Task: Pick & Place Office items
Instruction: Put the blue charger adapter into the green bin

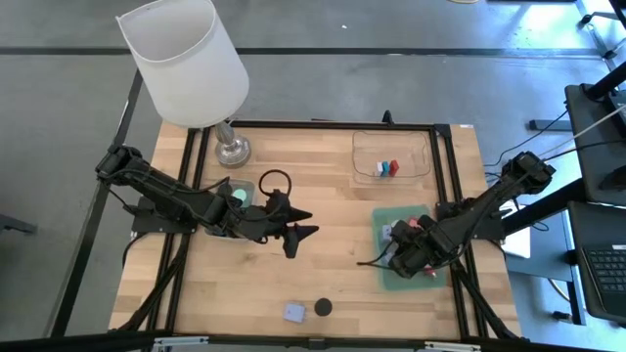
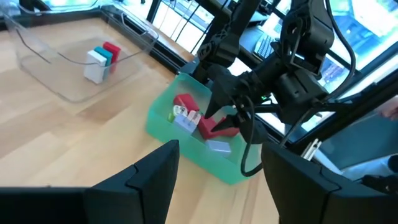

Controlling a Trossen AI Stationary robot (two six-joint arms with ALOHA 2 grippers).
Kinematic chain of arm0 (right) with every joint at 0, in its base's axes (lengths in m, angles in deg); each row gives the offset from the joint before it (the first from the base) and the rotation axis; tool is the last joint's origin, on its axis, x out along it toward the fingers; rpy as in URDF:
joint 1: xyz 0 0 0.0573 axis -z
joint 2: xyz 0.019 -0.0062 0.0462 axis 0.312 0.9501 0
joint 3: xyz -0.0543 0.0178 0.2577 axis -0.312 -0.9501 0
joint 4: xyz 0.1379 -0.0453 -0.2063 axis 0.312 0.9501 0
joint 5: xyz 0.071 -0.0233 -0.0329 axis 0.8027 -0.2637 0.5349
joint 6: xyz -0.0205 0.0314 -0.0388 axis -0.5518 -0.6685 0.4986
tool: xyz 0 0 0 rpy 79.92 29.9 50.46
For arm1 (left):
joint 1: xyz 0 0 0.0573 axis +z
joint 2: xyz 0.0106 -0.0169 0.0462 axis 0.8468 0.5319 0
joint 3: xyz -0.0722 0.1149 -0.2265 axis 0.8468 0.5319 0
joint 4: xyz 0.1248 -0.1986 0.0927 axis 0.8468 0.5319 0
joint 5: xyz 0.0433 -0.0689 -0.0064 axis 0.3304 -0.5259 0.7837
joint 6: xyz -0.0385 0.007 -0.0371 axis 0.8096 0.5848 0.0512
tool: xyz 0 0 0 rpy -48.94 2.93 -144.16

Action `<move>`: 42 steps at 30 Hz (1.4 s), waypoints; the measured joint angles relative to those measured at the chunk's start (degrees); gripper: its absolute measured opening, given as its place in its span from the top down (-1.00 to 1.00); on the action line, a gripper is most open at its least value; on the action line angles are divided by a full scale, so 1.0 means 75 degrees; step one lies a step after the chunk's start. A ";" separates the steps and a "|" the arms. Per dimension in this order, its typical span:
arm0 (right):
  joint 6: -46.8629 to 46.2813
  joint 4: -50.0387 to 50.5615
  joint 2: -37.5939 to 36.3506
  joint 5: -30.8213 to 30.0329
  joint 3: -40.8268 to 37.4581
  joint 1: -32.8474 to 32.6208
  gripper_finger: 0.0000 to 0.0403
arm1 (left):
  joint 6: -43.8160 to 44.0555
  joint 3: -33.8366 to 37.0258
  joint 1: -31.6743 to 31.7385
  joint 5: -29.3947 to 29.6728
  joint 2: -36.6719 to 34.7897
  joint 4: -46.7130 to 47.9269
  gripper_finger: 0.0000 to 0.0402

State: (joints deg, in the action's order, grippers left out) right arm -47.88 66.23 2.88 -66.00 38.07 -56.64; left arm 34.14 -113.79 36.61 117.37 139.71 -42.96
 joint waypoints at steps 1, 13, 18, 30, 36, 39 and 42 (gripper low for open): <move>-0.0001 -0.0001 0.0000 -0.0057 0.0000 0.0000 0.14 | 0.0057 0.0000 0.0000 0.0000 0.0000 0.0000 -0.12; 0.0000 0.0020 0.0000 -0.0120 0.0113 0.0003 -0.15 | 0.0145 0.0000 -0.0003 -0.0015 0.0000 0.0000 -0.12; 0.0059 0.0044 -0.0003 -0.0356 0.0493 0.0003 -0.27 | 0.0101 0.0000 -0.0003 -0.0009 0.0000 0.0000 -0.12; 0.1323 0.0920 -0.0003 -0.0921 0.2056 0.0327 -0.40 | -0.2299 0.0000 -0.0640 -0.0996 0.0000 -0.1240 -0.12; 0.1445 0.0929 -0.0003 -0.0923 0.2550 0.0450 -0.40 | -0.3361 0.0000 -0.1533 -0.1445 0.0000 -0.1223 -0.12; 0.1443 0.0923 -0.0003 -0.0921 0.2655 0.0466 -0.40 | -0.3642 0.0000 -0.1867 -0.1444 0.0000 -0.0911 -0.12; 0.1427 0.0926 -0.0004 -0.0921 0.2669 0.0466 -0.40 | -0.3470 0.0000 -0.2125 -0.1248 0.0054 -0.0626 -0.12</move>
State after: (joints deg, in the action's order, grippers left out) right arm -37.18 73.17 2.85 -72.91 58.10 -53.14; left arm 8.11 -113.79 20.67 108.01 140.11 -47.65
